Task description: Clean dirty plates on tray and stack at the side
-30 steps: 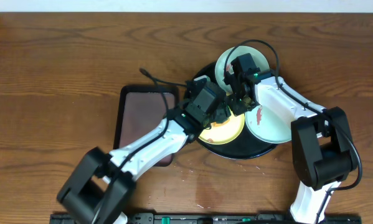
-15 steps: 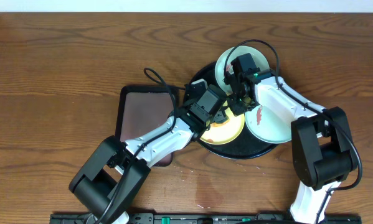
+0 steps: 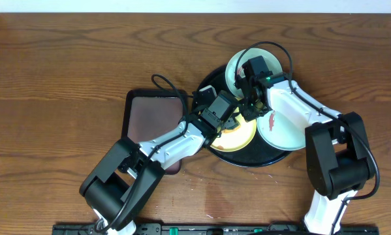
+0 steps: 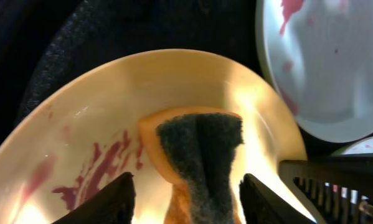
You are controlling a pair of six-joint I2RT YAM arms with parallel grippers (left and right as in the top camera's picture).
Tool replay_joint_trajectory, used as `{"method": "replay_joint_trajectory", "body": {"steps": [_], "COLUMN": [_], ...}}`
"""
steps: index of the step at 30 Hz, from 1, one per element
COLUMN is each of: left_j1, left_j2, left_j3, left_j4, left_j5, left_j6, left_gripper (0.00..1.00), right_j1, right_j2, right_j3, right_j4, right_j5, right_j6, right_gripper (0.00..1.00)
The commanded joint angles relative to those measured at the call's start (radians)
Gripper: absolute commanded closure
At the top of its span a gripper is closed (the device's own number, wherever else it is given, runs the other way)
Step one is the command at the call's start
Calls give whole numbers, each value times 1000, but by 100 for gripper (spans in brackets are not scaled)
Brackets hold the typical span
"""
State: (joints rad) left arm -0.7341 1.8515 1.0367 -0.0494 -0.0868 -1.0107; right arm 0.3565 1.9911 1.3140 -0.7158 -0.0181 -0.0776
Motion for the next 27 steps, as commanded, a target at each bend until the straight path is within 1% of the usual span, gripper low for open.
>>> {"method": "replay_joint_trajectory", "body": {"steps": [1, 2, 5, 12, 19, 22, 25, 27], "left_j1": [0, 0, -12, -33, -33, -33, -33, -33], "left_j2": [5, 5, 5, 23, 40, 40, 40, 40], "left_j3": [0, 0, 0, 0, 0, 0, 0, 0], "left_j4": [7, 7, 8, 14, 60, 54, 43, 28], "left_j5": [0, 0, 0, -35, -34, -34, -34, -36], "left_j6": [-20, -20, -20, -34, -42, -42, -42, -42], "left_gripper": [53, 54, 55, 55, 55, 64, 67, 71], "right_j1": [5, 5, 5, 5, 5, 5, 5, 5], "right_j2": [29, 29, 29, 29, 29, 29, 29, 29], "right_j3": [-12, -12, -12, -12, -12, -12, -12, -12], "right_j4": [-2, -2, -2, -4, -6, -5, -5, -6], "right_j5": [-43, -43, -43, -43, -43, -43, -43, -43], "right_j6": [-6, -6, -6, -6, -6, -6, -6, -6], "right_gripper": [99, 99, 99, 99, 99, 99, 99, 99]}}
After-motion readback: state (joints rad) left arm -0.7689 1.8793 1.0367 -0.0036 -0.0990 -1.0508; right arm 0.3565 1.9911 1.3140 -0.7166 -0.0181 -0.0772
